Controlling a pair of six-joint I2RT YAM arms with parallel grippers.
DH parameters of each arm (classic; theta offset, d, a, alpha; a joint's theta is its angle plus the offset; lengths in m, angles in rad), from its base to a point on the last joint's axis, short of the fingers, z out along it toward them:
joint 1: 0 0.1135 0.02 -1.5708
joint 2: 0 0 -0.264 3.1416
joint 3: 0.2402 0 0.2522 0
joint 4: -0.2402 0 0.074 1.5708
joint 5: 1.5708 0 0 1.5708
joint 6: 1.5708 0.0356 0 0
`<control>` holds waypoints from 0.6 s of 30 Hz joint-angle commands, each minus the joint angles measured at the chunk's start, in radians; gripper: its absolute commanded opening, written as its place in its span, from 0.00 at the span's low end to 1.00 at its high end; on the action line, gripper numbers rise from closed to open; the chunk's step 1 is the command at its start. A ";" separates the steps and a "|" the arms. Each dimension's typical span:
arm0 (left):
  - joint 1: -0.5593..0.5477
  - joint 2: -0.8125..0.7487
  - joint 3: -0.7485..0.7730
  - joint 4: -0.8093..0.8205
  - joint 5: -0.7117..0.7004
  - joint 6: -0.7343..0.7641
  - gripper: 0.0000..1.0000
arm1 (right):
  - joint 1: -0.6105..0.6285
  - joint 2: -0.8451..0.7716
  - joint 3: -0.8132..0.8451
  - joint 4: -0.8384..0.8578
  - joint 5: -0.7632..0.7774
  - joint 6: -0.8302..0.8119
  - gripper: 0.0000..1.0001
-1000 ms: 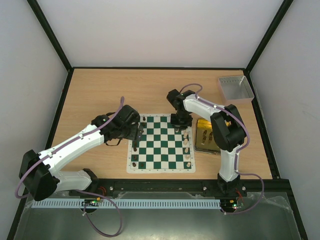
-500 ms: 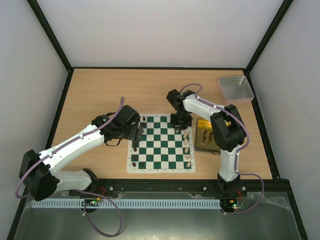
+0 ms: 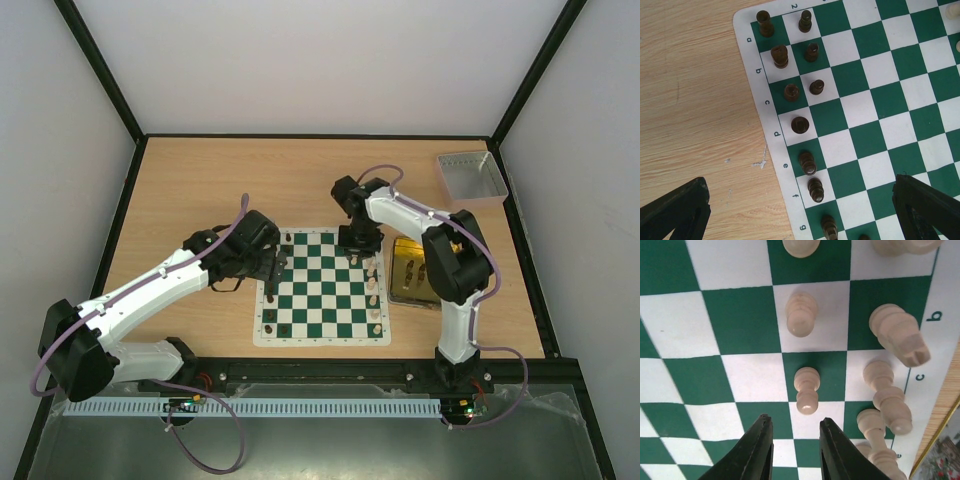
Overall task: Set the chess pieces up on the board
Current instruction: Place the chess piece on the chessboard, then pick up the chess piece from the storage box.
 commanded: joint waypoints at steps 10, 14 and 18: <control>0.007 0.005 -0.015 0.009 0.025 0.003 0.99 | -0.139 -0.287 -0.048 -0.136 0.300 0.114 0.29; 0.006 0.007 -0.018 0.014 0.034 0.004 0.99 | -0.283 -0.375 -0.191 -0.076 0.333 0.140 0.29; 0.004 0.010 -0.024 0.022 0.050 0.007 0.99 | -0.372 -0.394 -0.280 -0.022 0.293 0.131 0.25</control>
